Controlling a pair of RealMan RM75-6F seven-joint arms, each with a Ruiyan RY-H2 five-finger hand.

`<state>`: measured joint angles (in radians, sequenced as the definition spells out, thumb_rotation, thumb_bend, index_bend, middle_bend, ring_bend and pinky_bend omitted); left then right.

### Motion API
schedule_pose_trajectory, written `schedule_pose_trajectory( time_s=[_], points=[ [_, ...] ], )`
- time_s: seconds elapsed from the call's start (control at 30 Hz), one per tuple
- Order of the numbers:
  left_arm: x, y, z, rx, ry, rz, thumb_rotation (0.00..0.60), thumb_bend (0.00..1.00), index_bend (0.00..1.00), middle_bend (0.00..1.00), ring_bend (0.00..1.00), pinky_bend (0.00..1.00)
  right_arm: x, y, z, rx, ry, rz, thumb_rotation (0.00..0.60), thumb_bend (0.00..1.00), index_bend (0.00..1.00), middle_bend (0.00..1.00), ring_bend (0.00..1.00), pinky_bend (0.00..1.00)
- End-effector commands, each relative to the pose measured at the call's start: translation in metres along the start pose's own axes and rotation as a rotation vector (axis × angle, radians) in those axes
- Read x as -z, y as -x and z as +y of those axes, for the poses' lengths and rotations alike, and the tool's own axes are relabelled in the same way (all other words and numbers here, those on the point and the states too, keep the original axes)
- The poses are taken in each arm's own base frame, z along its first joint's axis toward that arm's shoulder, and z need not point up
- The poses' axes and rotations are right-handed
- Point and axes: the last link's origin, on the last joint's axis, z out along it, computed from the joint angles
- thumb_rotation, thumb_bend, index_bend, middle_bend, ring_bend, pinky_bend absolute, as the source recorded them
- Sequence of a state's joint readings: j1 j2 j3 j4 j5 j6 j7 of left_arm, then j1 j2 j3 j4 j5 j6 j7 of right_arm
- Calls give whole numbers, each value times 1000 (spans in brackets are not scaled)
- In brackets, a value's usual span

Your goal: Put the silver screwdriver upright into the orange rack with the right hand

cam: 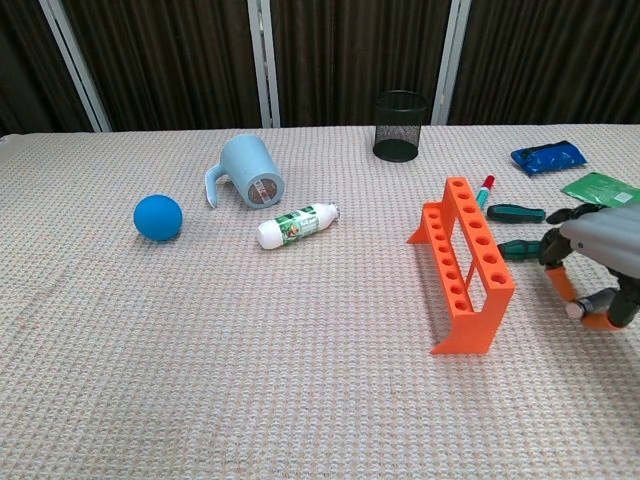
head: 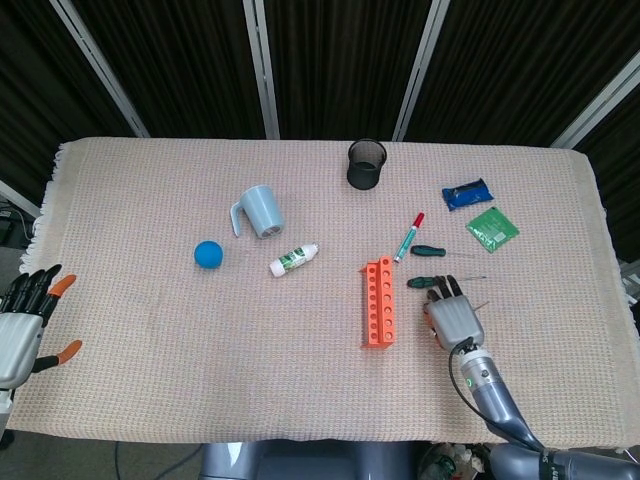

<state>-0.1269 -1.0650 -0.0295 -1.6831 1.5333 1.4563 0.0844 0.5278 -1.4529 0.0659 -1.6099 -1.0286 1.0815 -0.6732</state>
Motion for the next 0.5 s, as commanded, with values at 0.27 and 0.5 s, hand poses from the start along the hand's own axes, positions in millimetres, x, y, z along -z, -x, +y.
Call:
schedule_pose_trajectory(
  time_s=[0.27, 0.5],
  points=[
    [0, 0, 4, 6, 17, -4, 600, 181, 118, 0, 0, 0, 15, -76, 24, -664, -67, 21, 600, 247, 619, 259, 21, 0],
    [1, 0, 7, 6, 31, -9, 600, 182, 118, 0, 0, 0, 20, -105, 37, -995, -111, -51, 600, 255, 619, 260, 21, 0]
  ],
)
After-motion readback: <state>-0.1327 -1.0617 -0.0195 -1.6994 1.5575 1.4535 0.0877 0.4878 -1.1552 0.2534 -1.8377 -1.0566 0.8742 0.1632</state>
